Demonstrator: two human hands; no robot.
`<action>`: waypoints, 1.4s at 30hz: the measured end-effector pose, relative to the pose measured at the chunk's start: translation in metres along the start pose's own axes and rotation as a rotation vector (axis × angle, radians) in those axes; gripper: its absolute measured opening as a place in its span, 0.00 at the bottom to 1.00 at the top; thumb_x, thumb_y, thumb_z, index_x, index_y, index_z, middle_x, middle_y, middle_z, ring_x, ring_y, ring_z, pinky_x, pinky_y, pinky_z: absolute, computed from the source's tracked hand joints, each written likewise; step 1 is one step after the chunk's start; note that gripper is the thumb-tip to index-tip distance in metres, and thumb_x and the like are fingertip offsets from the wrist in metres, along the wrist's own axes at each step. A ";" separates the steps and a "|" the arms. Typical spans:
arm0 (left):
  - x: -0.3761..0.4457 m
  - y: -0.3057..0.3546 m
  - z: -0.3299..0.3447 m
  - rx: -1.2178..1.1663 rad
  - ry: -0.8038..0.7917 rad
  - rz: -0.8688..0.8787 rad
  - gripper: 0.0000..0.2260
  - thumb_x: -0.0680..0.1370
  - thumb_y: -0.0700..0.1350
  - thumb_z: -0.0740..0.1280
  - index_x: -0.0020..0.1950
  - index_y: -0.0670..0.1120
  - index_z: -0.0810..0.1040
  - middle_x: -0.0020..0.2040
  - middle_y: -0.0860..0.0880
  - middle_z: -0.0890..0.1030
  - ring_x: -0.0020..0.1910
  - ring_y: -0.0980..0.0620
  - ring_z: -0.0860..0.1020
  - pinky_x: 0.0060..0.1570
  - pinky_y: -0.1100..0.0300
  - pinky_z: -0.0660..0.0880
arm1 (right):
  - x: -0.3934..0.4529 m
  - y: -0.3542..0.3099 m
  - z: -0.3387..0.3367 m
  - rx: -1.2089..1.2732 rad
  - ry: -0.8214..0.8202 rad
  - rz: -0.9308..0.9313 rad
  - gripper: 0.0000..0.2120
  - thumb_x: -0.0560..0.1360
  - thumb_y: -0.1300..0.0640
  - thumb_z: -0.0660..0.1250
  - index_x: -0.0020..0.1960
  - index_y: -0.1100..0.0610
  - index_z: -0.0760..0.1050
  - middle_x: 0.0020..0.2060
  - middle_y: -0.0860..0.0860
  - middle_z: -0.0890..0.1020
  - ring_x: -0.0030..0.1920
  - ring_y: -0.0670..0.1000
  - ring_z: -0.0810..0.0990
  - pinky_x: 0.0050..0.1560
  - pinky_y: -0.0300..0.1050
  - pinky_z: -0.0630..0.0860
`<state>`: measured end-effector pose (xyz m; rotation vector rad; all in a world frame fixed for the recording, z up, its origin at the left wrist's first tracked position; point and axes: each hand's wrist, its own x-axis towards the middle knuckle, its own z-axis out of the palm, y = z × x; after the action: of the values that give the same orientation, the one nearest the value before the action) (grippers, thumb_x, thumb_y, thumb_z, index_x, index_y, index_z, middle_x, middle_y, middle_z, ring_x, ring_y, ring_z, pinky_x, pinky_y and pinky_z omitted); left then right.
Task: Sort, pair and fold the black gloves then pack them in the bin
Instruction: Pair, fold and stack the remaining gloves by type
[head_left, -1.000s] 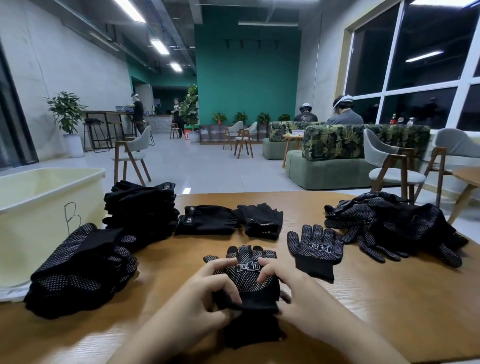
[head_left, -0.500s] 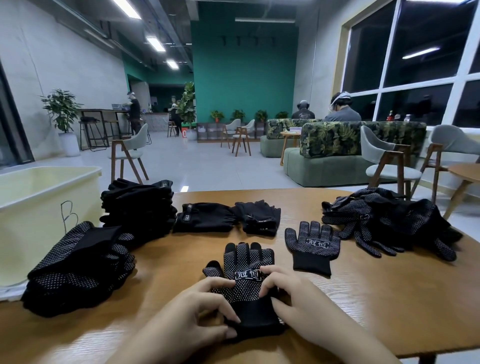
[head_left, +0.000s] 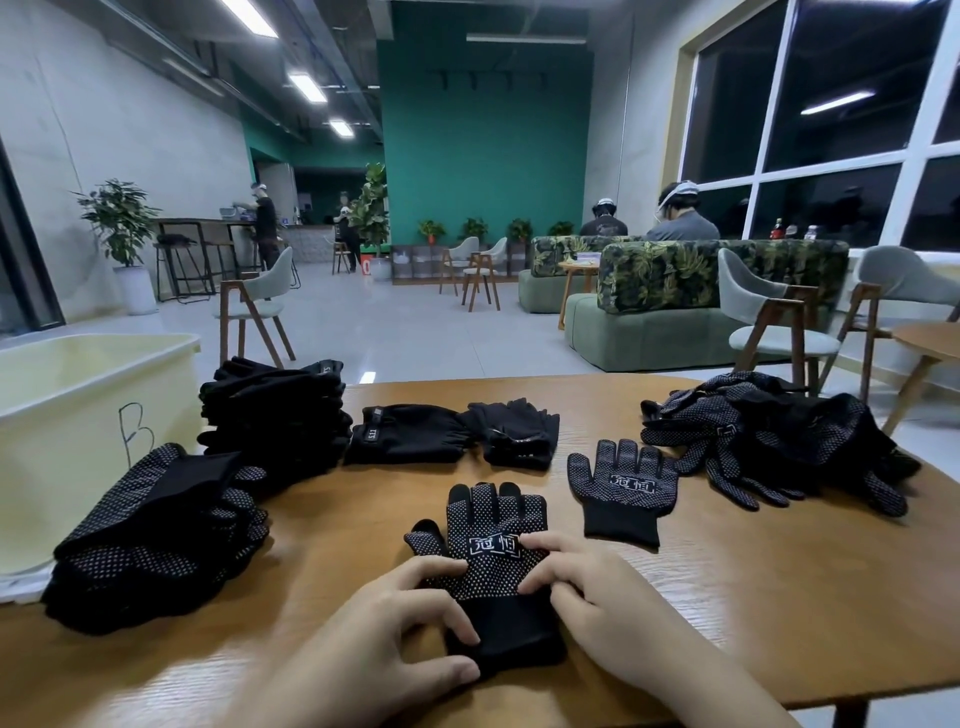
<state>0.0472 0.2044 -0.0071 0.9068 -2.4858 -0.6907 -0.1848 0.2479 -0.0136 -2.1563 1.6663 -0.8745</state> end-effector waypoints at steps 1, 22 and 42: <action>0.000 -0.001 0.001 0.006 0.001 -0.005 0.22 0.57 0.79 0.58 0.43 0.70 0.77 0.63 0.76 0.62 0.62 0.75 0.64 0.57 0.78 0.60 | -0.001 0.000 0.000 0.007 0.003 0.004 0.18 0.77 0.63 0.58 0.42 0.40 0.74 0.61 0.33 0.69 0.63 0.32 0.67 0.58 0.21 0.57; 0.096 -0.006 -0.007 0.092 0.287 -0.426 0.08 0.77 0.58 0.63 0.55 0.63 0.69 0.45 0.56 0.80 0.51 0.55 0.76 0.57 0.56 0.63 | 0.083 0.009 -0.008 0.287 0.224 0.258 0.12 0.72 0.61 0.67 0.50 0.45 0.75 0.50 0.42 0.78 0.54 0.40 0.76 0.55 0.36 0.71; 0.088 -0.023 0.008 0.082 0.357 -0.346 0.15 0.80 0.48 0.60 0.67 0.55 0.70 0.73 0.53 0.63 0.71 0.53 0.61 0.71 0.52 0.58 | 0.072 0.017 0.000 -0.037 0.268 0.113 0.12 0.76 0.59 0.64 0.59 0.51 0.76 0.62 0.45 0.75 0.68 0.46 0.66 0.70 0.41 0.60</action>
<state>-0.0081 0.1322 -0.0095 1.3788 -2.0752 -0.4796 -0.1868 0.1749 -0.0023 -2.0170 1.9219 -1.1486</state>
